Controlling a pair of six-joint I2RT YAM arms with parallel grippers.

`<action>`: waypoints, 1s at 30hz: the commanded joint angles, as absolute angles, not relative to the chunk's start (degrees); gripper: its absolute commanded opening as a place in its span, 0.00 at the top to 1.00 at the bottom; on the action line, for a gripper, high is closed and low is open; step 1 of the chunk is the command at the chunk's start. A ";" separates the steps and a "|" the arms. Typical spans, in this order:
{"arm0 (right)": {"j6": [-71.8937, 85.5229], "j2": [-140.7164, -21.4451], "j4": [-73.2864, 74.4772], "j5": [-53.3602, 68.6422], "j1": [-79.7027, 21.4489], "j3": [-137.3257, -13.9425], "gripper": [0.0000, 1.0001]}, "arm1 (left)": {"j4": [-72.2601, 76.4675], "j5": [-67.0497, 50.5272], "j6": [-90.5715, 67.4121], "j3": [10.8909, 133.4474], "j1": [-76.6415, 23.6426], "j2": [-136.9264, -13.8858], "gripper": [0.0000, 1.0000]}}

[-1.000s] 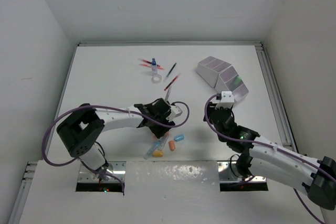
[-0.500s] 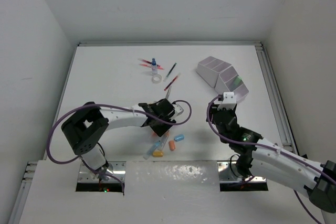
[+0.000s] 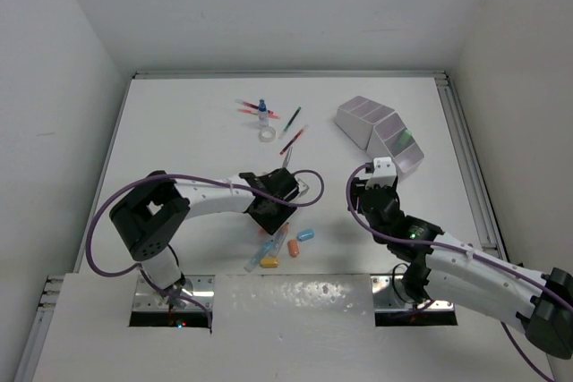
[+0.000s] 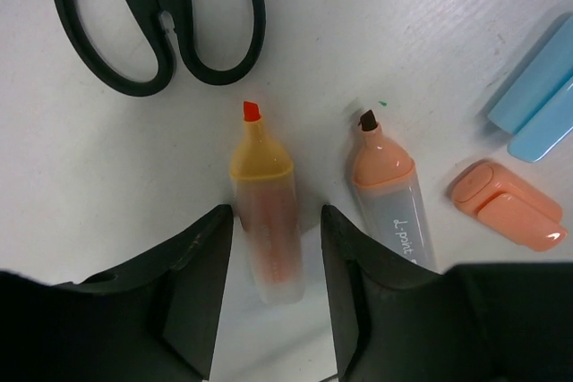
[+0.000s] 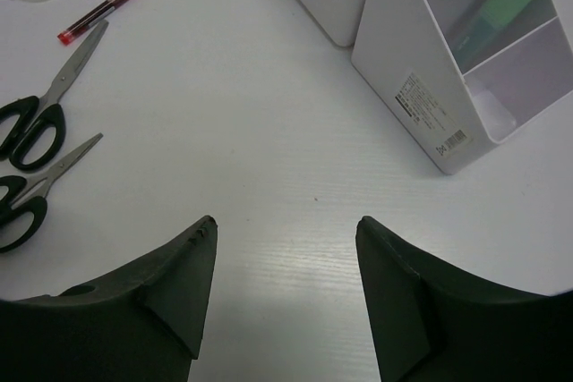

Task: Sort the stationery into containers
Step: Pick up the pen from the center of the board.

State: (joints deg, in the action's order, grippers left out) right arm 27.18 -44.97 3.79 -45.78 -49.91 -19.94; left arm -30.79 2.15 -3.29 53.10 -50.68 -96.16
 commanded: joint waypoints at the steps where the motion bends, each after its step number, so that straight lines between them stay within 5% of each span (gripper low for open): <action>1: 26.54 -44.82 2.03 -45.26 -50.27 -22.32 0.37 | -32.96 1.05 -5.53 53.61 -50.45 -96.06 0.58; 5: 26.02 -44.91 1.14 -45.26 -50.27 -21.89 0.37 | -30.85 2.19 -5.54 54.23 -50.01 -96.85 0.64; 11: 24.87 -44.39 1.93 -45.44 -50.27 -22.76 0.38 | -30.50 2.29 -5.36 54.41 -50.10 -97.82 0.99; 20: 29.34 -51.93 11.06 -41.05 -53.33 -31.63 0.43 | -36.20 6.14 -4.40 54.66 -48.26 -85.54 1.00; 30: 42.52 -77.93 18.36 -29.29 -65.56 -48.77 0.46 | -32.88 24.06 -0.35 54.23 -42.99 -58.38 1.00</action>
State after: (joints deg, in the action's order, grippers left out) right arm 35.94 -73.32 15.31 -35.59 -64.42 -44.82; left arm -34.33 14.83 -1.54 54.30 -44.75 -62.30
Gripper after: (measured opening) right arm 0.542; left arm 0.237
